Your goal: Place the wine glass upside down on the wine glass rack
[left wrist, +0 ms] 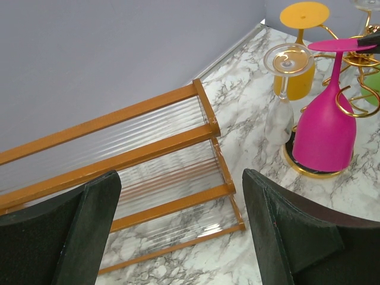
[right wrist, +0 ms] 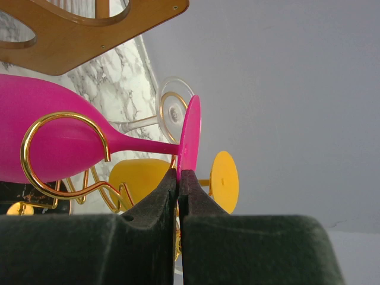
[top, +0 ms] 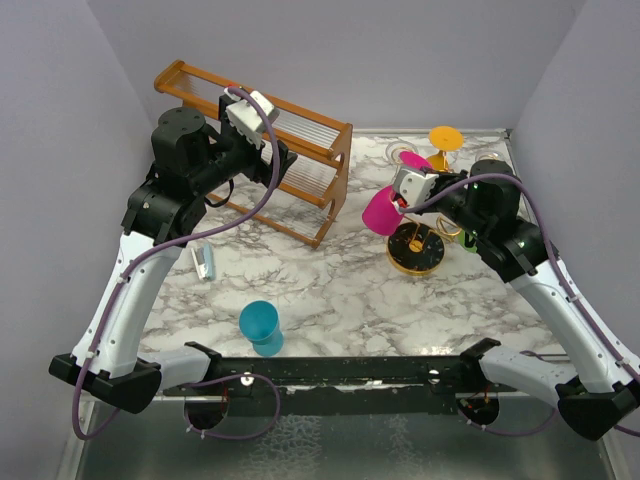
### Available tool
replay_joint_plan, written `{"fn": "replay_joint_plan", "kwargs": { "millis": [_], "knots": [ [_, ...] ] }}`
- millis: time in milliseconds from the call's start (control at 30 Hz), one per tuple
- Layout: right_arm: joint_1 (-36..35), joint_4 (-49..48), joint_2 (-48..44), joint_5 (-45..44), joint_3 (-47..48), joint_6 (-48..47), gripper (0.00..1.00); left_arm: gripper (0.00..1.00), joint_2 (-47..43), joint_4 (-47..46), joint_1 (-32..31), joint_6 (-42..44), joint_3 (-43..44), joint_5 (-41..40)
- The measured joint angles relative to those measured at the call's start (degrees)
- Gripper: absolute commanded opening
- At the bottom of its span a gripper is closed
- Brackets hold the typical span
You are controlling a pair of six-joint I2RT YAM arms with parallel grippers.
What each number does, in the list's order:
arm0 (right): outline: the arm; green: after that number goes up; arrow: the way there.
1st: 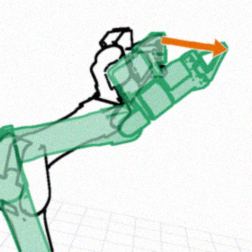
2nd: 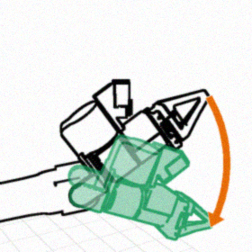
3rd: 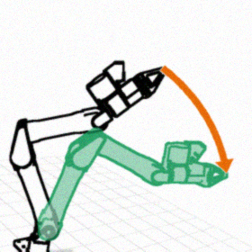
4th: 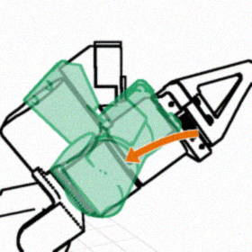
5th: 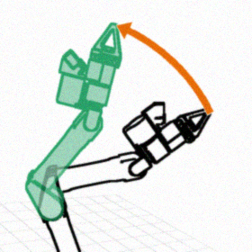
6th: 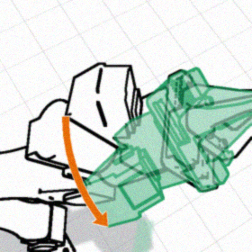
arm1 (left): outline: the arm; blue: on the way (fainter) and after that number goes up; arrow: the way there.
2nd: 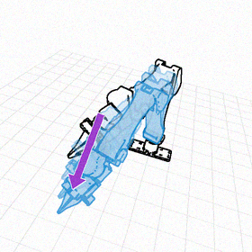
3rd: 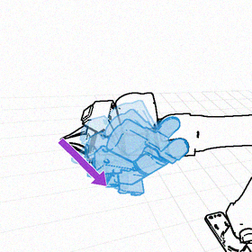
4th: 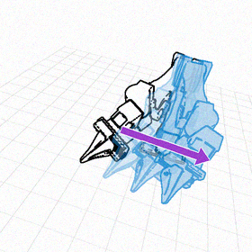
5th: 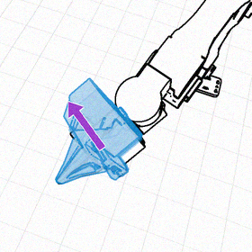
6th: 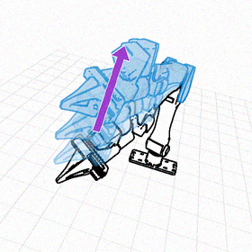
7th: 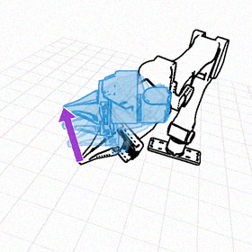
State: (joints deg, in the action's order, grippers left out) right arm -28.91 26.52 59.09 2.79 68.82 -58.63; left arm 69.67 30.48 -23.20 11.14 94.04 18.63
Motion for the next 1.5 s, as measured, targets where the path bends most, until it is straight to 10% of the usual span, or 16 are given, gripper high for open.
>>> {"fn": "replay_joint_plan", "kwargs": {
  "millis": [1500],
  "knots": [
    [0.0,7.08,-2.14,2.8,0.39,-4.61,0.01,0.86,0.55,0.0,0.02,0.17,0.0,0.5]
  ]
}}
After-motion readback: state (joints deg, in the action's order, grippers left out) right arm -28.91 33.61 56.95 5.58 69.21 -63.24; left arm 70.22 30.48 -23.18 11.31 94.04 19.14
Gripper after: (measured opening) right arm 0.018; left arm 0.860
